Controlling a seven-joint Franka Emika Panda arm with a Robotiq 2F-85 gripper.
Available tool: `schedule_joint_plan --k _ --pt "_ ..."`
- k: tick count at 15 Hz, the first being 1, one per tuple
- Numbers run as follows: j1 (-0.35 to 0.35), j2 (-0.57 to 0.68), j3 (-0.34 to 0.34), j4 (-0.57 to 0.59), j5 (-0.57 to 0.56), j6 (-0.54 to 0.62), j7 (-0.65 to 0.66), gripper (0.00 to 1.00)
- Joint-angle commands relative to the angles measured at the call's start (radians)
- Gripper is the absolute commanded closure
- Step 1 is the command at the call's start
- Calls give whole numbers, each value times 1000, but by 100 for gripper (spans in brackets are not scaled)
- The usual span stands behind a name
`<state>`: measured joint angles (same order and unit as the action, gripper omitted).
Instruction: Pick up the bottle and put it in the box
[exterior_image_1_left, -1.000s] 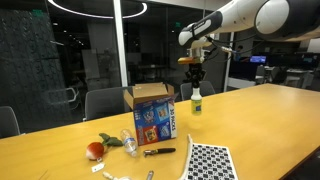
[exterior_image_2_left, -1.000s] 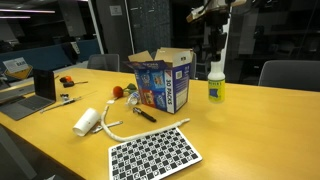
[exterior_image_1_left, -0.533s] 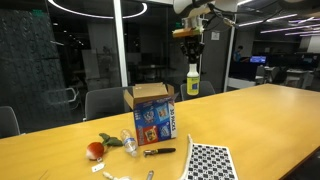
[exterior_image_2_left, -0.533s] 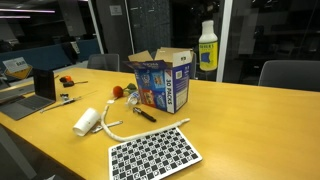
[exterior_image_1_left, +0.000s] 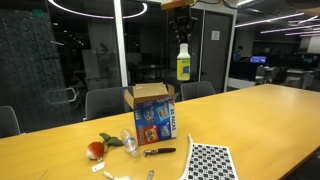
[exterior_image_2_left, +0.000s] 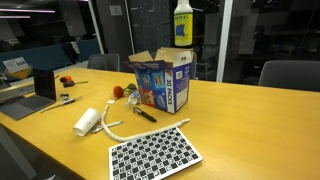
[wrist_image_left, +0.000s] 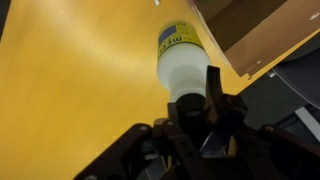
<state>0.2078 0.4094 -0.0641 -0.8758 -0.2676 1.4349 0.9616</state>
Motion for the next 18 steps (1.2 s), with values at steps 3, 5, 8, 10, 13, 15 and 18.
schedule_joint_plan --k 3,5,8,10,13,15,18 --pt "0 103 33 158 31 60 -80 80" --pt "-5 130 48 159 52 114 -94 80" --pt "-28 179 72 160 119 183 -105 80" --pt "-40 207 87 150 169 217 -113 80" --pt "-51 239 106 122 219 243 -128 80" --pt "-58 251 117 97 239 257 -140 80" --pt "-63 267 128 65 261 274 -152 80"
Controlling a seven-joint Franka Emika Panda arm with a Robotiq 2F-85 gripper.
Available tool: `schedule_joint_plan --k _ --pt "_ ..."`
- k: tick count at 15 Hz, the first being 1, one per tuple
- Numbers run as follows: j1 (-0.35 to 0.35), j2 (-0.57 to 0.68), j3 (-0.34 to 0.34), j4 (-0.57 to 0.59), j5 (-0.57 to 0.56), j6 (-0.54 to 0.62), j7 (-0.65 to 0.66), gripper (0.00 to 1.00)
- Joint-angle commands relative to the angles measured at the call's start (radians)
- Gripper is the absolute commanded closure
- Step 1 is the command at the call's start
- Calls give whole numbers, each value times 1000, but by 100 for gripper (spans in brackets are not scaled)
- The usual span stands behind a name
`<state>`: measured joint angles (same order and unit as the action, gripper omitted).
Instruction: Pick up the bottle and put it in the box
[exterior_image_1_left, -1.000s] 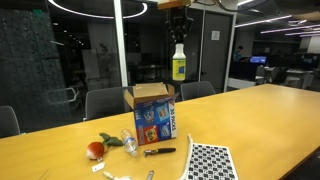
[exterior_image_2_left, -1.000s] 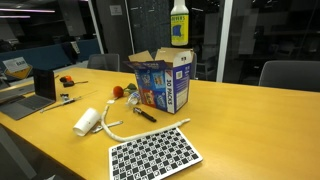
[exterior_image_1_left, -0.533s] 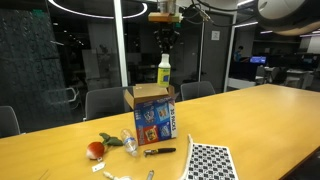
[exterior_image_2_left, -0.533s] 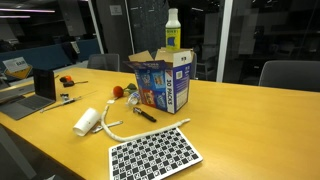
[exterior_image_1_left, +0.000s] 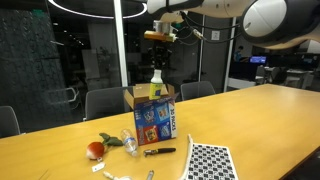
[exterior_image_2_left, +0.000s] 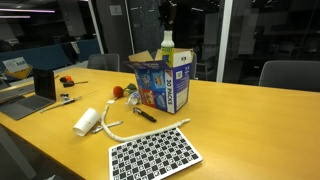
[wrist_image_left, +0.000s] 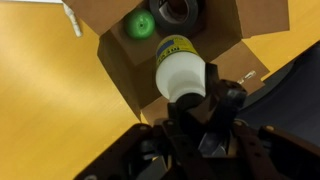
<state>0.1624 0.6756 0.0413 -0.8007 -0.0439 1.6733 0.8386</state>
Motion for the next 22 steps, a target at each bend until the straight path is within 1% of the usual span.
schedule_joint_plan --k 1,8,9,10,11,12,16,17,18,22 --pt "-21 5 27 -24 44 39 -33 80" --pt "-30 14 37 -97 65 48 -59 80" --pt "-31 13 38 -105 66 43 -62 77" --pt "-35 15 41 -108 71 28 -64 38" --pt "-37 14 43 -114 73 30 -72 38" --pt "-38 14 44 -117 76 23 -76 36" --pt "-40 14 45 -116 83 9 -96 5" --pt "-33 14 40 -104 66 -32 -108 0" --pt "-31 11 38 -99 60 -58 -119 0" --pt "-16 -77 19 -84 -36 -270 -219 0"
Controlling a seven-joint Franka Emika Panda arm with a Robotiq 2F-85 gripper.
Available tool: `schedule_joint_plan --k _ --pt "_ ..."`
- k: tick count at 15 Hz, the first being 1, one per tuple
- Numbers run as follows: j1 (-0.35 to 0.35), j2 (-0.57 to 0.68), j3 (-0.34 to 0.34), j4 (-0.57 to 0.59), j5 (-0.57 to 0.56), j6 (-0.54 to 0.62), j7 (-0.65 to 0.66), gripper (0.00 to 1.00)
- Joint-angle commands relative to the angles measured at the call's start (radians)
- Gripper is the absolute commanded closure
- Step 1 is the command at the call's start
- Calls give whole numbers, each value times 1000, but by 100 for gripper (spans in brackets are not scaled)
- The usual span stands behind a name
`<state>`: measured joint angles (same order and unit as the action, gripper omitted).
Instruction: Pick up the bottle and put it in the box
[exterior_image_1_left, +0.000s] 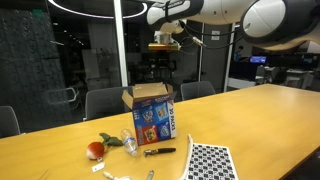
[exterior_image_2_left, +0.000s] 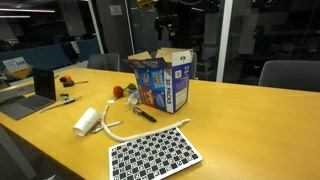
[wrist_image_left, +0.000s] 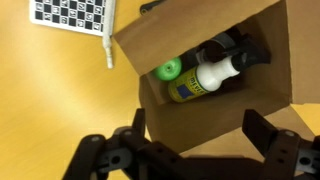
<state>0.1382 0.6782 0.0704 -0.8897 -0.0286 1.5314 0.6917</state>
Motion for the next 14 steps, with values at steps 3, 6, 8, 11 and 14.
schedule_joint_plan --k 3,6,8,11,14 --pt "2 -204 -6 -42 -114 -254 -170 0" --pt "-1 -353 -4 -136 -179 -286 -273 0" --pt "-14 -465 -1 -246 -195 -256 -319 0" --pt "-31 -603 -7 -380 -194 -239 -338 0" --pt "-43 -732 -15 -520 -211 -198 -367 0"
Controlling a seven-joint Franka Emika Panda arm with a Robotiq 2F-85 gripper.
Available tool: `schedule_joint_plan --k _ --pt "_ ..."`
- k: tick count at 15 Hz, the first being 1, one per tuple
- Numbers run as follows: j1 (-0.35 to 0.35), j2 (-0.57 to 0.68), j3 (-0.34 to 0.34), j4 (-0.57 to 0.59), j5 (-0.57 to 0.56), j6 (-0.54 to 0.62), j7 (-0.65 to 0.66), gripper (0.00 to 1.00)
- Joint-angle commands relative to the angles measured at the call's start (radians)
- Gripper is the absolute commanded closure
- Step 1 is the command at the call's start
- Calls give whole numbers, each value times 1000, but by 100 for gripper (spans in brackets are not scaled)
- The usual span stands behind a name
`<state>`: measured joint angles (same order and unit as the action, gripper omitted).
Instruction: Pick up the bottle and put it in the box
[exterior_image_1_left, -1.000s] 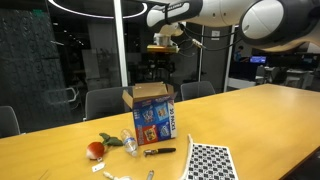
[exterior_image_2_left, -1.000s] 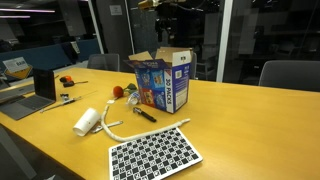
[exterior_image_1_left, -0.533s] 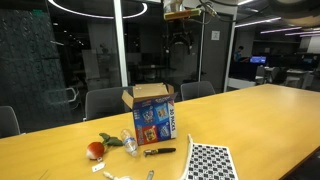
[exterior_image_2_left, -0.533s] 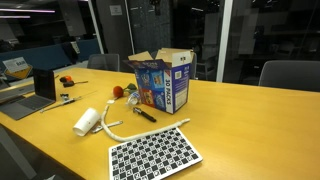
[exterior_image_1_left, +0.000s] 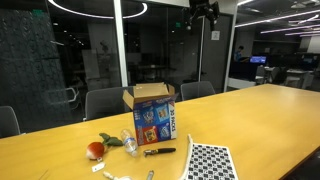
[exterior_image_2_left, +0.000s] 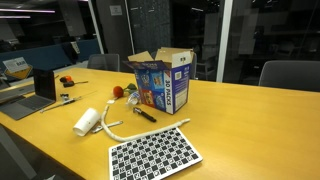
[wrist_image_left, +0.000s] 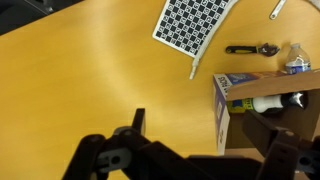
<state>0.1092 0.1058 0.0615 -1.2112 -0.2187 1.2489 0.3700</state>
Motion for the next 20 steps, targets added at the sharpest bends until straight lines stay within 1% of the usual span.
schedule_joint_plan --k 1,3,5,6,7,10,13,16,20 --pt "-14 -198 -9 -246 -35 105 -53 0" --pt "-17 -276 -17 -345 -40 150 -77 0" --pt "-15 -349 -28 -449 -39 221 -98 0" --pt "-35 -378 -14 -495 -32 257 -105 0" --pt "-40 -411 -15 -550 -32 294 -106 0" --pt "-57 -501 -23 -716 0 418 -88 0" --pt "-73 -585 -28 -894 48 498 -73 0" --pt "-92 -669 -30 -1077 82 515 -75 0" --pt "-127 -810 -30 -1326 62 496 -76 0"
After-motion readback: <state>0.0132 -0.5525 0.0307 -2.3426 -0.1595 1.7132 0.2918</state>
